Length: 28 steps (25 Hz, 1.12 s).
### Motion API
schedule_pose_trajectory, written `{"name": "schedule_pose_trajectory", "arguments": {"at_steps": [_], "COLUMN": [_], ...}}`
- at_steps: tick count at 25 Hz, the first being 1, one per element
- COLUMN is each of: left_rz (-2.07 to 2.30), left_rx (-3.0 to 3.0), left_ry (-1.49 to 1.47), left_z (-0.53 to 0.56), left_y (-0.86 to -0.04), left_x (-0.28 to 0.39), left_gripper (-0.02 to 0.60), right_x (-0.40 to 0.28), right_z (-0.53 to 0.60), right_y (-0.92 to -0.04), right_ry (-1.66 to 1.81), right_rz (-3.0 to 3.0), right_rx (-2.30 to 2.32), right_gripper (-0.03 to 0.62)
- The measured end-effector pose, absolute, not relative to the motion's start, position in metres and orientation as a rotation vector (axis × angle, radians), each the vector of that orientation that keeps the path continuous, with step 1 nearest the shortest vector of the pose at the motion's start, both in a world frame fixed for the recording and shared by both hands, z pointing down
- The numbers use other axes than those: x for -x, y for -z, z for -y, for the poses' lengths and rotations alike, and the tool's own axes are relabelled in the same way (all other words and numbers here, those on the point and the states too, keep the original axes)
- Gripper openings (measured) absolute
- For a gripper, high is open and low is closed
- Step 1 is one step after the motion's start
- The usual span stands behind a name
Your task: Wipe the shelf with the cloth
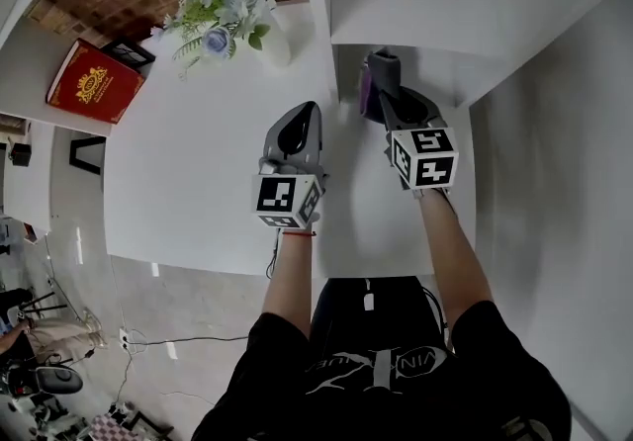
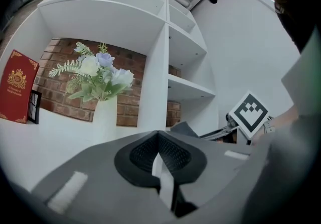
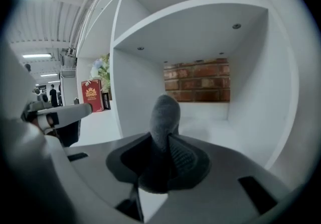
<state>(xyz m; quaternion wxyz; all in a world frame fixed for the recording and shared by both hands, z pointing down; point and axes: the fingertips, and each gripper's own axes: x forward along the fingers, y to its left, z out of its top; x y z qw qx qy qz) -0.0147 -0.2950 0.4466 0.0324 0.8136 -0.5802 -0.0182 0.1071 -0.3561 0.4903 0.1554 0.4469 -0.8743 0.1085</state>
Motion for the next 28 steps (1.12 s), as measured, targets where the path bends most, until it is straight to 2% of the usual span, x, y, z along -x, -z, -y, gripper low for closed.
{"name": "schedule_pose_trajectory", "arguments": {"at_steps": [28], "left_rz": [1.826], "left_rx": [-2.565], "left_ry": [0.117], "left_z": [0.318], "left_y": [-0.457], "left_x": [0.025], "left_gripper": [0.004], "right_x": [-0.033], "right_z": [0.482], "right_y": [-0.528], "right_ry": [-0.054], "right_rz": [2.262], "right_rx": [-1.092], "right_gripper": [0.084]}}
